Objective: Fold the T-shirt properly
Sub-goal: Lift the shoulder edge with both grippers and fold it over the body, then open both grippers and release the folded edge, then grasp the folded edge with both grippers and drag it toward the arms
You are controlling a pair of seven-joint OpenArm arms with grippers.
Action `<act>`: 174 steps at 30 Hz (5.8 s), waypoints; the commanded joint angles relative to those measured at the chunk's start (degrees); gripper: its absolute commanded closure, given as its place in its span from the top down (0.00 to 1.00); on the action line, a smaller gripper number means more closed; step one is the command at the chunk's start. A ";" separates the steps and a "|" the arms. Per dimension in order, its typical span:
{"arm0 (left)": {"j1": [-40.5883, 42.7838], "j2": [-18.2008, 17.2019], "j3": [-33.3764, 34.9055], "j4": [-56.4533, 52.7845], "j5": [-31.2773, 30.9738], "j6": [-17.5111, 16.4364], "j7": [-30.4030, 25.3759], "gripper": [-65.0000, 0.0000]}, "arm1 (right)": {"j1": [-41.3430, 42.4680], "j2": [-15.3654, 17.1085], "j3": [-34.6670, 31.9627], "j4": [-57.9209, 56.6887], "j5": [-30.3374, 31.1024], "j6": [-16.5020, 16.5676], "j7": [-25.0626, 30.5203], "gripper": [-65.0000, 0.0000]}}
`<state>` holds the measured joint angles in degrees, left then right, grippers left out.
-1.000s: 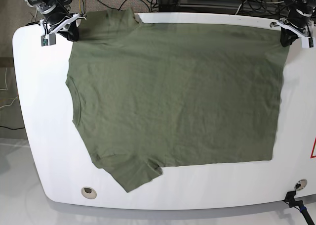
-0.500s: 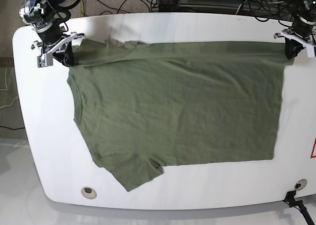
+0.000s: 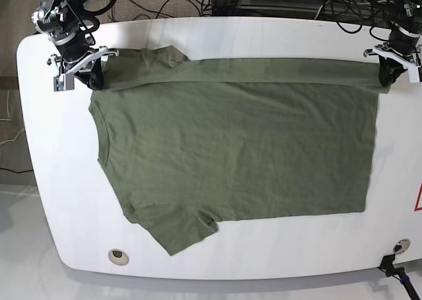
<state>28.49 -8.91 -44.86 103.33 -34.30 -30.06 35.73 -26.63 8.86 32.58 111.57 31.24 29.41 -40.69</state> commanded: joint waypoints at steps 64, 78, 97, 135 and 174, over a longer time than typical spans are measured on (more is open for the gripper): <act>-33.11 -4.50 11.32 -18.63 7.89 -0.13 3.44 0.34 | 35.56 3.22 -2.47 -28.45 -5.53 -0.44 1.35 0.64; -18.25 -5.03 15.98 -6.32 18.17 -0.22 -13.18 0.34 | 17.71 1.82 -2.47 -9.63 -20.39 2.64 4.95 0.64; -10.07 -0.90 17.13 -7.55 30.04 0.04 -30.41 0.34 | 13.93 2.17 -2.47 -28.10 -21.71 2.64 23.06 0.64; -15.96 -1.25 9.56 -22.41 30.30 0.04 -30.32 0.59 | 14.72 1.73 -2.47 -30.47 -21.62 2.64 23.06 0.00; -11.57 -0.02 13.17 -24.69 30.04 -0.22 -30.32 0.00 | 7.78 -0.47 -2.20 -24.67 -21.53 2.64 23.06 0.00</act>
<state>15.53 -9.04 -32.14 76.95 -4.29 -30.37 5.65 -17.58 8.67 30.11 85.06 10.31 31.70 -16.67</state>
